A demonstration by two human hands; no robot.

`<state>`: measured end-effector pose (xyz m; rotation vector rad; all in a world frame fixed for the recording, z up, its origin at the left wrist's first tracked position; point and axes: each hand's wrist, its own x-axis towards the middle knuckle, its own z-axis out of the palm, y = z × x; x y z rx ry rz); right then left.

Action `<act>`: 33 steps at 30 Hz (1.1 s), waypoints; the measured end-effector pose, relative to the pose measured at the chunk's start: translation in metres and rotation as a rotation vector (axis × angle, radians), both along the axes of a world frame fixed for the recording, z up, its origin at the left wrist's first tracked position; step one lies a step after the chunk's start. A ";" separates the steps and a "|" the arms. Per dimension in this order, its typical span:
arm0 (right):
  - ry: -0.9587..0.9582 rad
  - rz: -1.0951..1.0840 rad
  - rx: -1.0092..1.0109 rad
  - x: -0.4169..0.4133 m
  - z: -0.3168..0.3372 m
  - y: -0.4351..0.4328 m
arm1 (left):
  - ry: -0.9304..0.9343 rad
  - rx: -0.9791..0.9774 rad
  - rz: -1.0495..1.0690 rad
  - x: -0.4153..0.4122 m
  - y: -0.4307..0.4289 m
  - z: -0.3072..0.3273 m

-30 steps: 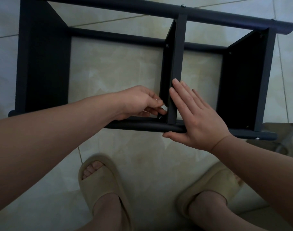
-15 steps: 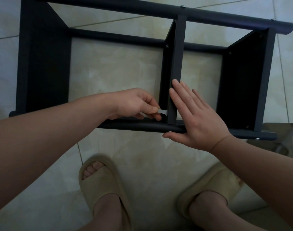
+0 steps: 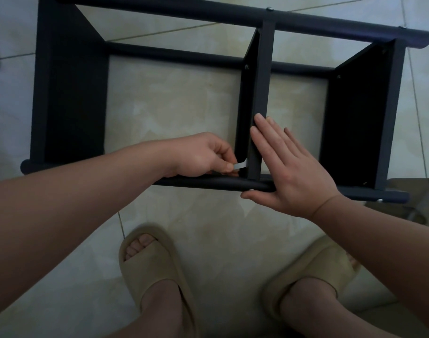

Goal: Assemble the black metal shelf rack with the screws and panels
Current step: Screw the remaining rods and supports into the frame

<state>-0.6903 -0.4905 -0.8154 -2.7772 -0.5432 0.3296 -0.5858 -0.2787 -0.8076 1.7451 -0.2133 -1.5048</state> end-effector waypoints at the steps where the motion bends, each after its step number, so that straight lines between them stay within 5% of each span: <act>1: 0.003 0.003 0.003 0.000 0.000 0.000 | -0.022 0.015 -0.005 -0.001 0.000 0.000; 13: 0.410 -0.107 -0.120 0.012 0.059 0.000 | -0.538 0.403 -0.194 0.000 -0.003 0.074; 24: 0.199 -0.367 -0.189 -0.052 0.191 -0.133 | -0.778 0.258 -0.228 -0.029 -0.122 0.215; 28: 0.206 -0.460 -0.234 -0.100 0.206 -0.197 | -0.787 0.196 -0.251 -0.065 -0.186 0.222; 33: 0.293 -0.629 -0.206 -0.160 0.181 -0.252 | -0.843 0.286 -0.566 -0.107 -0.271 0.196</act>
